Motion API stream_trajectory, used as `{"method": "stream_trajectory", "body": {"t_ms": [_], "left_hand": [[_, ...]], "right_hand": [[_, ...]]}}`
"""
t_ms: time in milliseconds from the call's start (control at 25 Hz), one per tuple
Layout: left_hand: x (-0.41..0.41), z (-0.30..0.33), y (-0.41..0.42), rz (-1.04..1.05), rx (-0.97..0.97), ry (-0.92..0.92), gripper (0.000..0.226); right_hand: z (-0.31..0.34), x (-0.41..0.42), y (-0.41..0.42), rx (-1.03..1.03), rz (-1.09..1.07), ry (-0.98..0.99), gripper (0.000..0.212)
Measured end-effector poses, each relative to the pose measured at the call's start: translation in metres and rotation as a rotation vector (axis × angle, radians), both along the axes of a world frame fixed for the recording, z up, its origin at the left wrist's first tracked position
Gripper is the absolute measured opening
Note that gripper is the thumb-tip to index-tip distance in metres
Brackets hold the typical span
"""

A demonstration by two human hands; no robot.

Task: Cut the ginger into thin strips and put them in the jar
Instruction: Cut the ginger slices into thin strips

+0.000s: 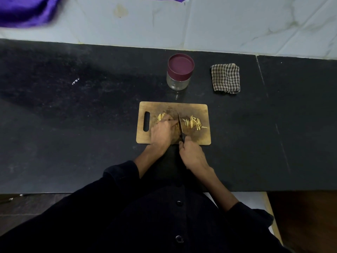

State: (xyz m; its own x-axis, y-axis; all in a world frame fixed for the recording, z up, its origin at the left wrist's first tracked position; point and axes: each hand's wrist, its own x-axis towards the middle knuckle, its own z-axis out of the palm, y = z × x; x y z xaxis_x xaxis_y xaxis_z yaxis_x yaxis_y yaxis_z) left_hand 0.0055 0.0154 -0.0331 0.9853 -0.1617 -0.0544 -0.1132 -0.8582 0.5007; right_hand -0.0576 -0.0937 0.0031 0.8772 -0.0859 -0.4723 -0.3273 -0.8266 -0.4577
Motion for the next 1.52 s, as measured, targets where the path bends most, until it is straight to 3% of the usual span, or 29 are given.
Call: {"method": "stream_trajectory", "body": {"t_ms": [560, 960, 1200, 1520], "left_hand": [[0.000, 0.009, -0.001, -0.092, 0.194, 0.022, 0.032], [0.000, 0.010, -0.003, -0.106, 0.254, -0.038, 0.022], [0.003, 0.002, 0.001, -0.054, 0.042, 0.012, 0.028], [0.006, 0.005, 0.010, 0.035, -0.208, -0.011, 0.027]], "right_hand": [[-0.005, -0.002, 0.005, -0.100, 0.040, 0.065, 0.021], [-0.005, -0.008, -0.003, 0.031, -0.080, 0.032, 0.028], [-0.005, -0.009, -0.014, 0.102, -0.146, -0.006, 0.022], [-0.005, -0.008, -0.006, 0.027, 0.019, 0.029, 0.025]]}}
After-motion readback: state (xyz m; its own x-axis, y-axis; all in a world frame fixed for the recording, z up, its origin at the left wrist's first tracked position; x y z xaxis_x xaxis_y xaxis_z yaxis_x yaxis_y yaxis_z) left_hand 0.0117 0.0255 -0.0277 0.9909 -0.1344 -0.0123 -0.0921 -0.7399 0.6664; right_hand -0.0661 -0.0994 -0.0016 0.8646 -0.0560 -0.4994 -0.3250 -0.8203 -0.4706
